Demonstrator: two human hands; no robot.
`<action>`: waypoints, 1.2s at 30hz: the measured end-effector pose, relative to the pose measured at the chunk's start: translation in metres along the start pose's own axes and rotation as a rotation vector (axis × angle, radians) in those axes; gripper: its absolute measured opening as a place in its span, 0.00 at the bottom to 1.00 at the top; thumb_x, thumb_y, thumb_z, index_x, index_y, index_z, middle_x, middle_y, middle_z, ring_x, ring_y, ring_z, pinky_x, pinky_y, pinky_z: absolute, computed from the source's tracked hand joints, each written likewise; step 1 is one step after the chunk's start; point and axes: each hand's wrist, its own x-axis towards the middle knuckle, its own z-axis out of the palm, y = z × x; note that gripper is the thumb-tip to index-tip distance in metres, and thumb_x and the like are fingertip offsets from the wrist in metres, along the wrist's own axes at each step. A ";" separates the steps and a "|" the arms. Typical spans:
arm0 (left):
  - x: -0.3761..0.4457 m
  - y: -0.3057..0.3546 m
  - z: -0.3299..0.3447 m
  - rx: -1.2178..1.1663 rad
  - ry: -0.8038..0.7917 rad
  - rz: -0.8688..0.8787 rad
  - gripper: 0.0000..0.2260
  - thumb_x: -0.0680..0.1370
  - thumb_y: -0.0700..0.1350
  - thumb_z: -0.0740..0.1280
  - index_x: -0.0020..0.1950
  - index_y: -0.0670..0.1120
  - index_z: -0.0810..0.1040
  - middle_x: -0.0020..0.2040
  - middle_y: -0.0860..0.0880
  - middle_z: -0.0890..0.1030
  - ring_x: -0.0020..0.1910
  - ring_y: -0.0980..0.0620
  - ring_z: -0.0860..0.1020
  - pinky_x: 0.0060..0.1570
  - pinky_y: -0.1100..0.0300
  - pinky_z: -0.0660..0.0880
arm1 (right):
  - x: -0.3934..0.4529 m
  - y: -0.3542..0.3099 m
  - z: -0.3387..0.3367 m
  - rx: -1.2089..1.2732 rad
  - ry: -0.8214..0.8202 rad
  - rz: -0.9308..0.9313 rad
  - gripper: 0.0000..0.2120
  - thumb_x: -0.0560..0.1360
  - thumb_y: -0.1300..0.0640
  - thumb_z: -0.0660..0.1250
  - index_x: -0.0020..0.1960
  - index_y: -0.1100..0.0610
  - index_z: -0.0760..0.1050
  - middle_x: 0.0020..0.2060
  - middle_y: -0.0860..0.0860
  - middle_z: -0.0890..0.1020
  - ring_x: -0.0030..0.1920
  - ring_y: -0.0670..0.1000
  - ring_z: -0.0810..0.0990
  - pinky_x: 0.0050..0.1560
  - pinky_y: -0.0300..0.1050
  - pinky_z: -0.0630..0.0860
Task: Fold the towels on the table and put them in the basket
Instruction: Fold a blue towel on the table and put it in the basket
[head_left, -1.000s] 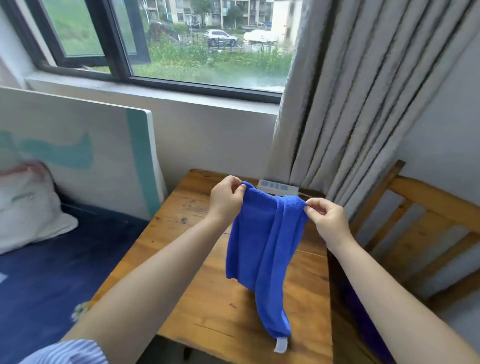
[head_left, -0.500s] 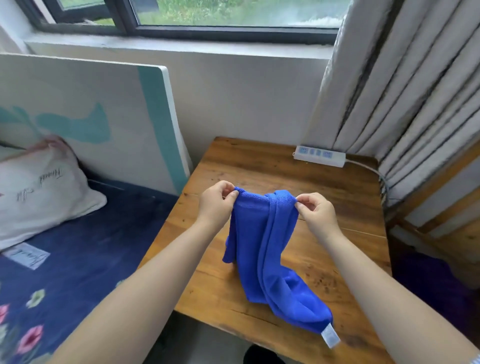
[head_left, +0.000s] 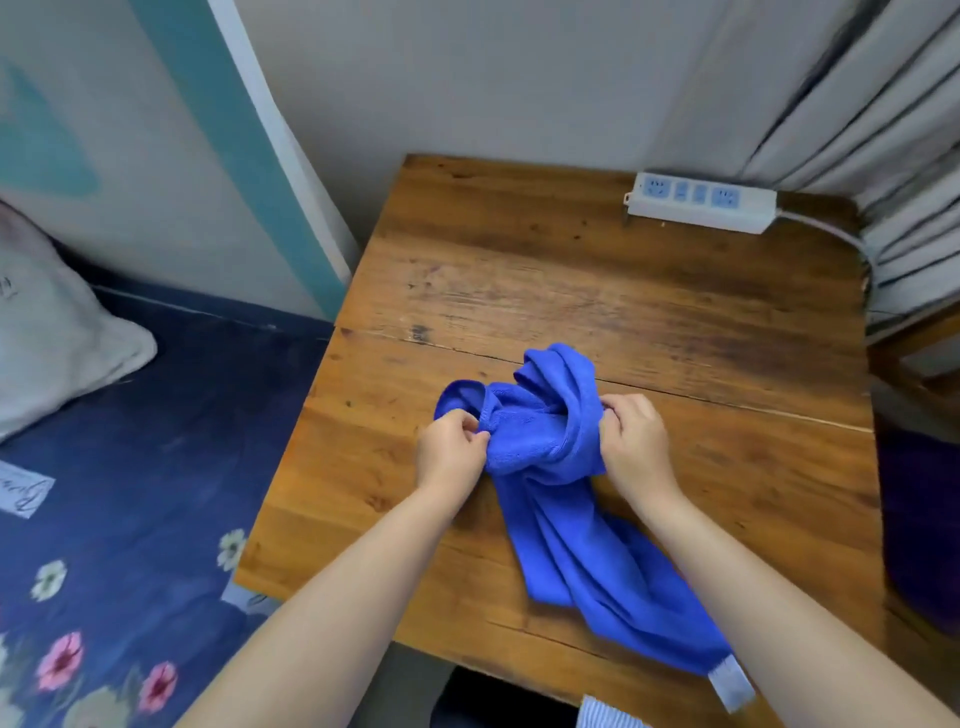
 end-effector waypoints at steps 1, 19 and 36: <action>0.001 -0.003 0.000 0.011 -0.004 0.013 0.09 0.76 0.41 0.65 0.54 0.39 0.78 0.52 0.42 0.82 0.54 0.45 0.78 0.50 0.59 0.71 | 0.001 -0.004 0.002 -0.036 -0.017 0.004 0.25 0.70 0.44 0.52 0.42 0.64 0.77 0.42 0.59 0.77 0.47 0.57 0.73 0.46 0.41 0.62; 0.022 -0.035 -0.023 0.058 -0.014 0.127 0.08 0.77 0.40 0.63 0.52 0.37 0.78 0.51 0.40 0.81 0.53 0.42 0.77 0.49 0.57 0.70 | -0.019 0.037 -0.015 -0.005 0.253 0.366 0.13 0.73 0.67 0.62 0.57 0.68 0.74 0.46 0.63 0.79 0.46 0.59 0.77 0.49 0.45 0.69; 0.045 -0.056 -0.030 -0.146 0.052 0.130 0.08 0.78 0.38 0.61 0.53 0.36 0.77 0.50 0.37 0.81 0.48 0.42 0.77 0.46 0.56 0.70 | 0.006 -0.011 -0.034 0.619 0.185 0.400 0.14 0.76 0.66 0.59 0.35 0.53 0.70 0.18 0.41 0.77 0.19 0.36 0.72 0.27 0.33 0.65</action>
